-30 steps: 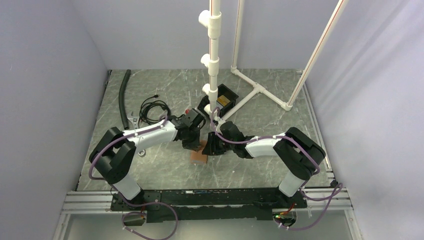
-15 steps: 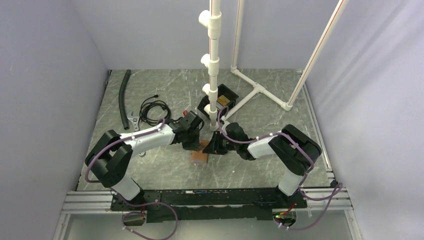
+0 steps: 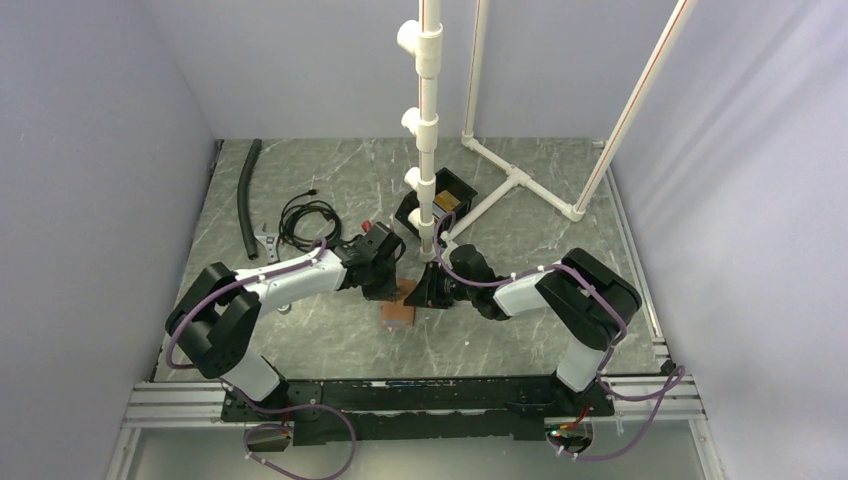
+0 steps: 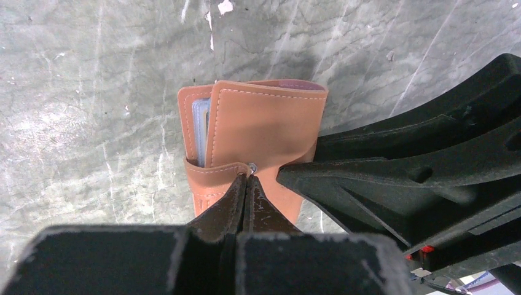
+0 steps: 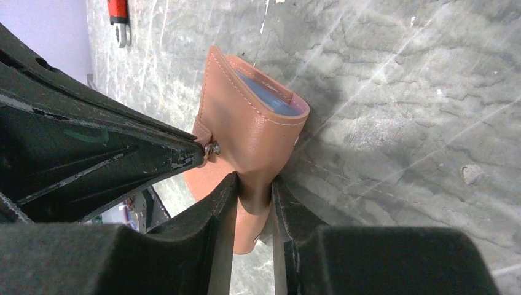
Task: Put the credit cards into the card holder
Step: Close the card holder at the center of the board.
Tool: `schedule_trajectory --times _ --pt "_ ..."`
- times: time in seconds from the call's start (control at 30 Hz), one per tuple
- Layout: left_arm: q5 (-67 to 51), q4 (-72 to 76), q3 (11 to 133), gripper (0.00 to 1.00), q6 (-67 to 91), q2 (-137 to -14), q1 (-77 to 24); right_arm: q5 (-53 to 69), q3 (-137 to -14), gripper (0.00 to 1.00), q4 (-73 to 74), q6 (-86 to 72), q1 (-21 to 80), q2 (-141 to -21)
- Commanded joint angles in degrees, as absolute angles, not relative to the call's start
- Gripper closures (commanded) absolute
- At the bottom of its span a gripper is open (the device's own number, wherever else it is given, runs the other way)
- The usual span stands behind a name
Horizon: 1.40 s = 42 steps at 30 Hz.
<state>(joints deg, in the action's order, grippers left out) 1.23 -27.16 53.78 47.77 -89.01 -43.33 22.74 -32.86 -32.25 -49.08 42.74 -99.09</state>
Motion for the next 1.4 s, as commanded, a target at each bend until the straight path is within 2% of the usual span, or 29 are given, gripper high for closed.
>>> schedule_trajectory --times 0.0,0.97,1.37 --pt "3.12 -24.56 54.12 1.00 49.22 -86.58 -43.22 21.92 -33.75 0.76 -30.98 -47.03 44.12 -100.47" --pt "-3.63 -15.85 52.79 1.00 48.12 -90.66 -43.52 22.50 -34.34 0.77 -30.68 -46.75 44.38 -101.03" --pt "-2.59 -13.85 49.01 1.00 52.04 -92.46 -45.68 22.50 -34.12 0.77 -30.42 -46.74 44.34 -101.08"
